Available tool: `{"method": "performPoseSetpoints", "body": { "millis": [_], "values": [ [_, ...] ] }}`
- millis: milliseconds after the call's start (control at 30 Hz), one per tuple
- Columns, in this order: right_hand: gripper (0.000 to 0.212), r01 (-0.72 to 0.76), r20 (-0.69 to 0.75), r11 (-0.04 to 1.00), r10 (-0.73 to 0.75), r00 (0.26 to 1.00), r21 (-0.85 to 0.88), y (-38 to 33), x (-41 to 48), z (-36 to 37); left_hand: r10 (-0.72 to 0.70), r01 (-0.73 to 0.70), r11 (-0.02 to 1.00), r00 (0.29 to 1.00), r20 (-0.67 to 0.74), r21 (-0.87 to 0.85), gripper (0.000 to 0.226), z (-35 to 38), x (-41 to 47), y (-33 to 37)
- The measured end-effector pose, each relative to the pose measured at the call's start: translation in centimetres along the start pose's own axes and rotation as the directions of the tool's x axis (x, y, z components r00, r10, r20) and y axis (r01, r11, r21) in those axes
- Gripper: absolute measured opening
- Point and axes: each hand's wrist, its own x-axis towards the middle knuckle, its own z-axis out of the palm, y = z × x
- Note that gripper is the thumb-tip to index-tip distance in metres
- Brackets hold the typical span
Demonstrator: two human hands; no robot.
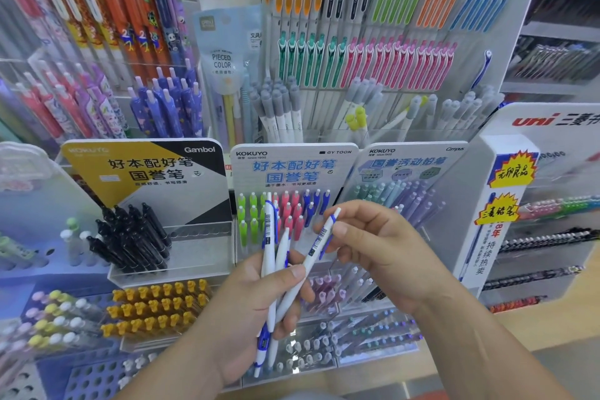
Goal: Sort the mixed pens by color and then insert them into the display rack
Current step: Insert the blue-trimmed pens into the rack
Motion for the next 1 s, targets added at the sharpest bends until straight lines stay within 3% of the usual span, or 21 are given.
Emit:
{"method": "performPoseSetpoints", "body": {
  "millis": [67,167,333,533,667,900,1000],
  "values": [
    [0.015,0.027,-0.022,0.999,-0.026,0.999,0.034,-0.6,0.1,-0.4,0.0,0.0,1.0,1.0,-0.02,-0.001,0.031,0.0,0.1,-0.2],
    [0.016,0.13,-0.175,0.99,-0.12,0.977,0.049,-1.9,0.3,-1.4,-0.002,-0.001,0.999,0.997,-0.077,-0.032,0.031,-0.3,0.4,-0.3],
    [0.014,0.257,-0.313,0.924,-0.343,0.886,-0.284,-3.7,0.8,-2.6,-0.008,0.0,0.998,0.992,-0.126,-0.064,0.025,-0.9,0.6,-0.6],
    [0.021,0.247,-0.25,0.799,-0.439,0.863,-0.548,-1.2,2.6,-1.6,-0.001,-0.008,0.998,0.991,-0.135,-0.067,0.02,-1.0,0.5,-0.7],
    [0.018,0.24,-0.178,0.657,-0.503,0.846,-0.715,0.3,3.6,-0.8,0.006,-0.016,0.997,0.989,-0.149,-0.069,0.017,-1.0,0.2,-0.9],
    [0.016,0.225,-0.086,0.498,-0.527,0.845,-0.838,1.7,4.7,-0.3,0.008,-0.021,0.997,0.983,-0.182,-0.069,0.018,-1.1,-0.1,-1.2],
    [0.016,0.212,-0.015,0.345,-0.551,0.834,-0.914,2.3,5.1,-0.2,0.013,-0.026,0.997,0.984,-0.178,-0.071,0.023,-1.1,-0.1,-1.1]
  ]
}}
